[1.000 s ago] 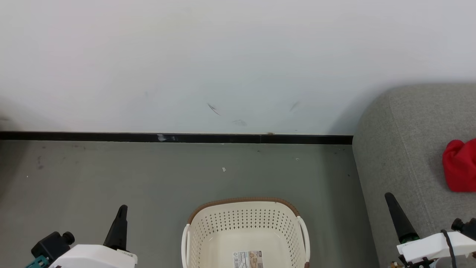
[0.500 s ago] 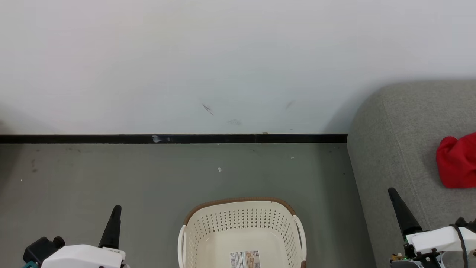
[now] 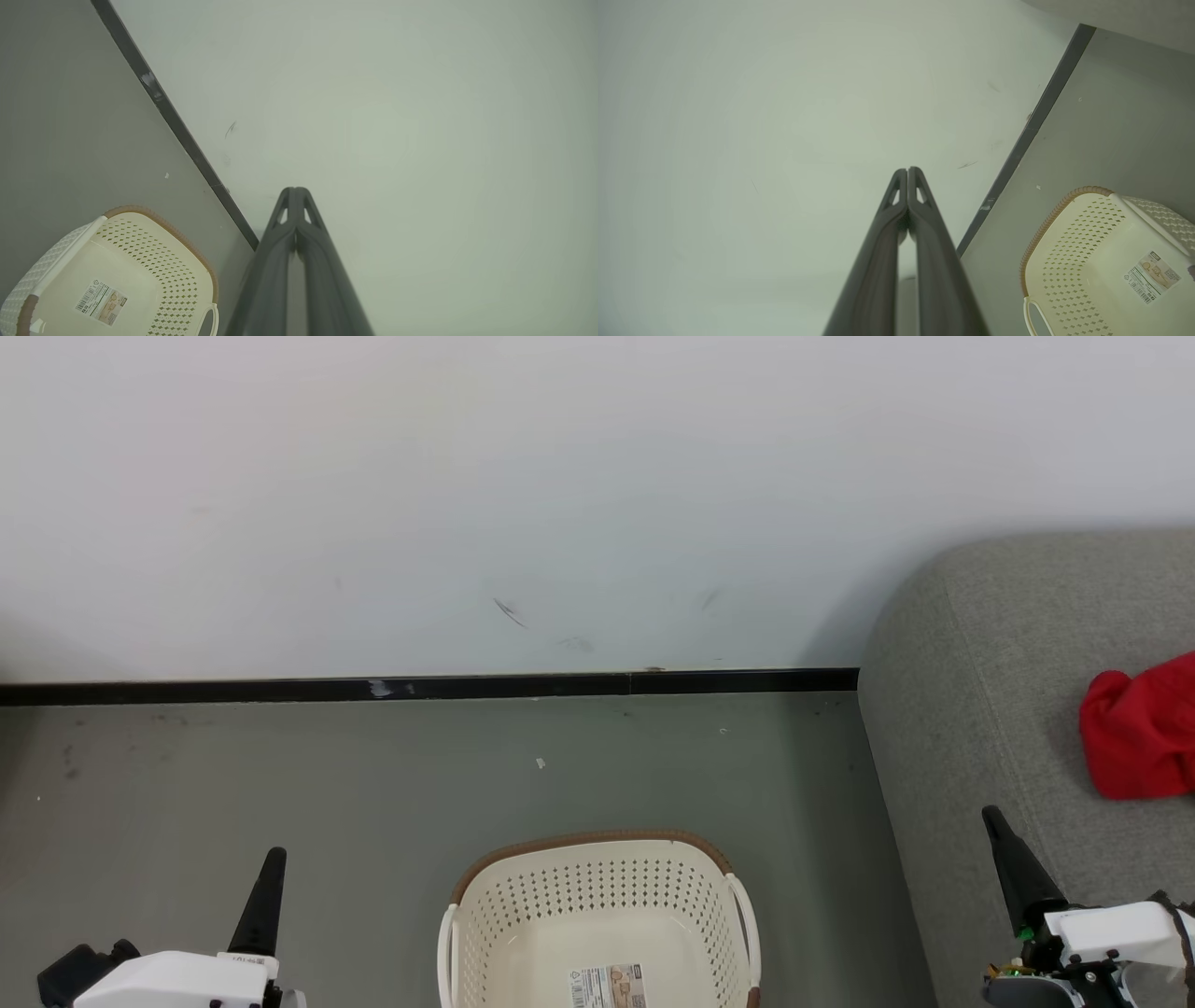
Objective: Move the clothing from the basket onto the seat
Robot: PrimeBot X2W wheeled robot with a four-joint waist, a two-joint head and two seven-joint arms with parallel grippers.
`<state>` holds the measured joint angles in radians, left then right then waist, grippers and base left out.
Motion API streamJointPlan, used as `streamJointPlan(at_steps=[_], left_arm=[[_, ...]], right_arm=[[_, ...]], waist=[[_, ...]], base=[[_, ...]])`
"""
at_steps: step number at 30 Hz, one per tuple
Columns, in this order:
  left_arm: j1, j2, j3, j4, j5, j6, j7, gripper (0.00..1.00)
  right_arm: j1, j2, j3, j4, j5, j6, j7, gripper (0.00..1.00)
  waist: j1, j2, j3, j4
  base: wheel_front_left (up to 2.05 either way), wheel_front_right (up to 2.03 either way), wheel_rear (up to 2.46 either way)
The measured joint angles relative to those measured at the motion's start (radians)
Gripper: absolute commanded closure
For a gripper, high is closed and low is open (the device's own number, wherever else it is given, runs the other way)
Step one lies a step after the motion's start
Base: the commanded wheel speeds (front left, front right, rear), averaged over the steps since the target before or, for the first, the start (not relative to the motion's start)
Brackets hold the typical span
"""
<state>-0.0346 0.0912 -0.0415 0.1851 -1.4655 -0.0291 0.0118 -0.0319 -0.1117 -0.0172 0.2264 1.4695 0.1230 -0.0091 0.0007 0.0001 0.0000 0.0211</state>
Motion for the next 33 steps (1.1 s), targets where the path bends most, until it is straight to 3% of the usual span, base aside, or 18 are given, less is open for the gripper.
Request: streamJointPlan(at_steps=[16, 33], left_arm=[[-0.002, -0.018, 0.064, 0.017, -0.178, -0.044, 0.050, 1.00], [-0.015, -0.020, 0.066, 0.025, -0.183, -0.045, 0.050, 1.00]], right_arm=[[-0.029, 0.008, -0.026, 0.038, 0.200, 0.000, 0.040, 1.00], [-0.038, 0.008, -0.027, 0.041, 0.205, 0.000, 0.040, 1.00]], waist=[[-0.0002, 0.0000, -0.001, -0.021], [-0.0002, 0.0000, -0.001, -0.021]], base=[[0.00, 0.00, 0.00], [0.00, 0.00, 0.00]])
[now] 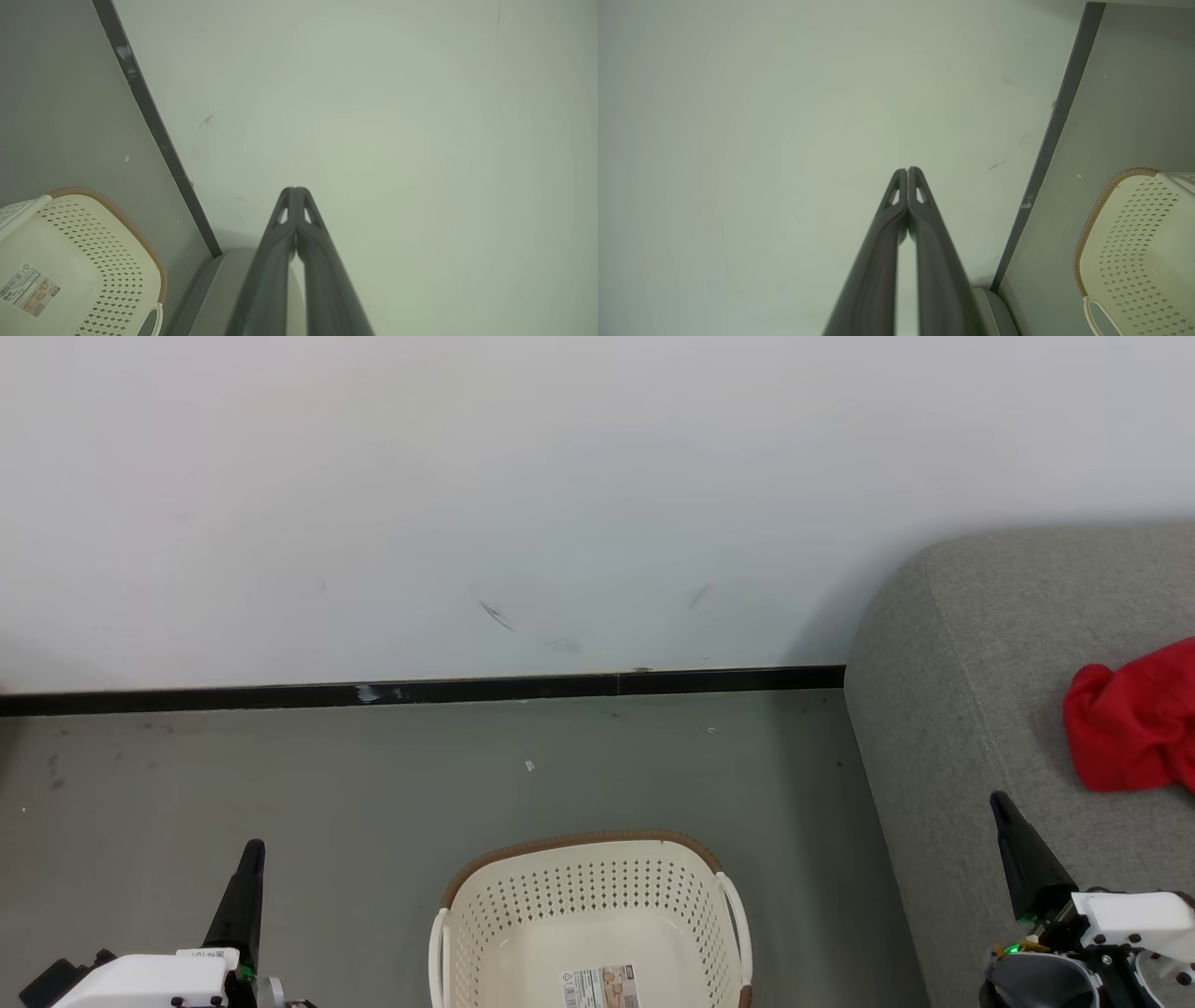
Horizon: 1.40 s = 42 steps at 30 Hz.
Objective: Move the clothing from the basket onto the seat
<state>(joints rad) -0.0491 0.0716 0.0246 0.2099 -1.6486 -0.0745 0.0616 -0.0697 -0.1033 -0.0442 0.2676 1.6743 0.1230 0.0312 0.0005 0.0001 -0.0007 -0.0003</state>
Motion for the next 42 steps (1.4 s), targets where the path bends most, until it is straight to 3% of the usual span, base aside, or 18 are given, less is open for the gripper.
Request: streamJointPlan(at_steps=[42], left_arm=[[-0.002, 0.000, 0.001, 0.008, 0.000, -0.007, 0.000, 1.00]], right_arm=[[0.000, 0.000, 0.000, 0.002, 0.001, 0.000, 0.000, 1.00]], waist=[[-0.0002, 0.0000, 0.000, 0.000]], base=[[0.00, 0.00, 0.00]])
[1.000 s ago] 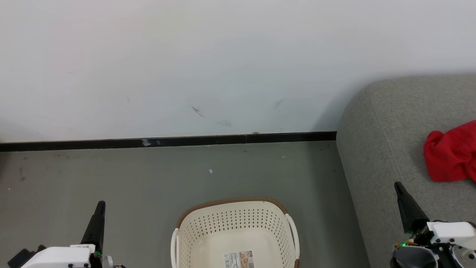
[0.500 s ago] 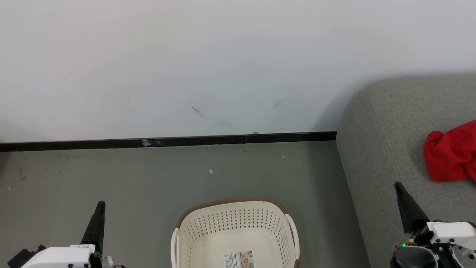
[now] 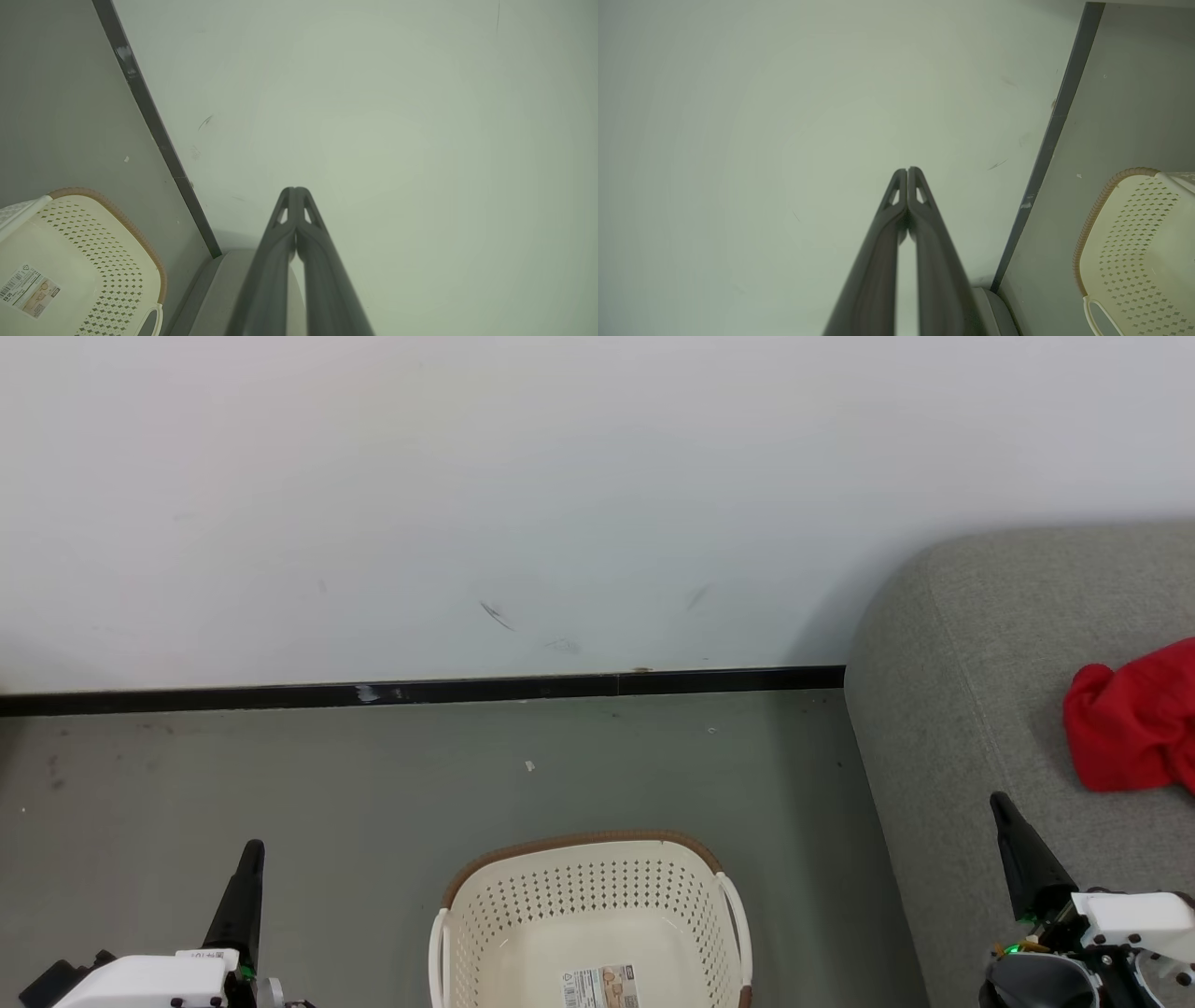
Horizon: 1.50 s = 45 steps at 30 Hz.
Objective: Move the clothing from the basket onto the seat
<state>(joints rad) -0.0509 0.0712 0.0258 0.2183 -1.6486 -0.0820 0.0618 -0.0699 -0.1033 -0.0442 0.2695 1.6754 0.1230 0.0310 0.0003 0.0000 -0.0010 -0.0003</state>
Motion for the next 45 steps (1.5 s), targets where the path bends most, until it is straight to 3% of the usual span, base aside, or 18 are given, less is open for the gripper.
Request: streamJointPlan(at_steps=[45], left_arm=[[-0.001, -0.001, 0.002, 0.006, 0.000, -0.001, 0.000, 1.00]], right_arm=[[0.000, 0.000, 0.001, 0.000, 0.000, 0.000, 0.000, 1.00]], waist=[[-0.0001, 0.0000, 0.000, 0.000]], base=[[0.00, 0.00, 0.00]])
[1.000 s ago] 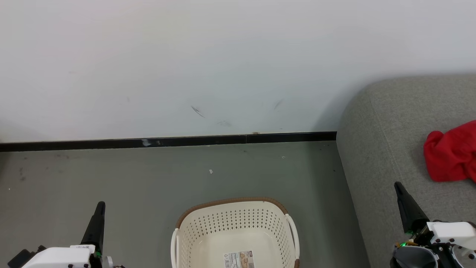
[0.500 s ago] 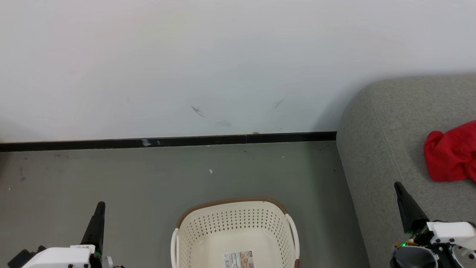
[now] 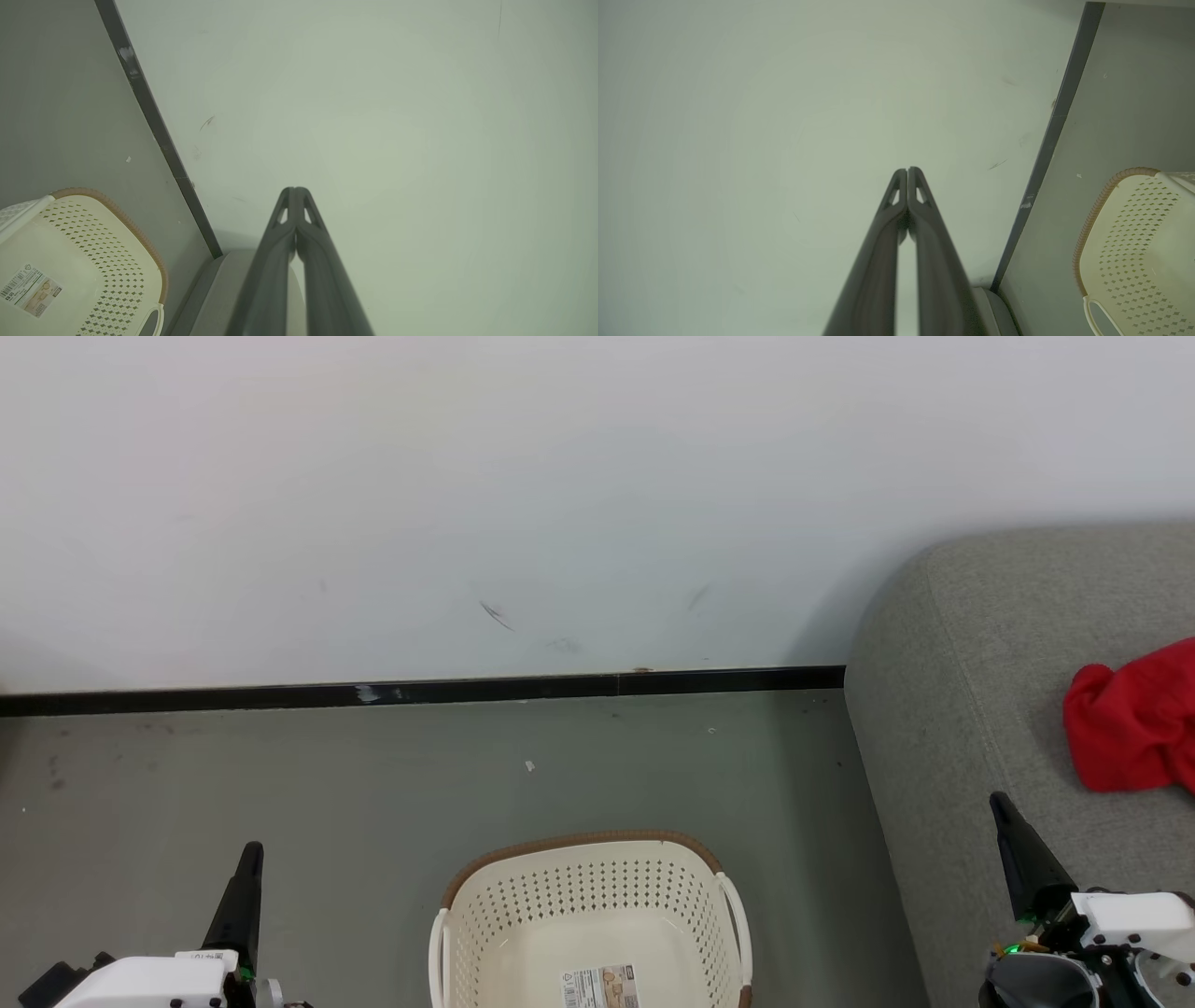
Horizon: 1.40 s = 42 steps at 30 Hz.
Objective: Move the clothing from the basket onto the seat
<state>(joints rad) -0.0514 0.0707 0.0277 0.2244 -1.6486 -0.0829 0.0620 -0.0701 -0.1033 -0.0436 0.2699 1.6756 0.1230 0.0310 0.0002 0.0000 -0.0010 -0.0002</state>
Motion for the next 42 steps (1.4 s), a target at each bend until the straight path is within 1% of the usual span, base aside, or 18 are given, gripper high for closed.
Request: streamJointPlan(at_steps=[42], left_arm=[[0.000, -0.001, 0.002, 0.003, 0.000, -0.001, 0.007, 1.00]], right_arm=[[0.000, 0.000, 0.001, 0.000, 0.000, 0.000, 0.000, 1.00]], waist=[[-0.0001, 0.0000, 0.000, 0.000]], base=[[0.00, 0.00, 0.00]])
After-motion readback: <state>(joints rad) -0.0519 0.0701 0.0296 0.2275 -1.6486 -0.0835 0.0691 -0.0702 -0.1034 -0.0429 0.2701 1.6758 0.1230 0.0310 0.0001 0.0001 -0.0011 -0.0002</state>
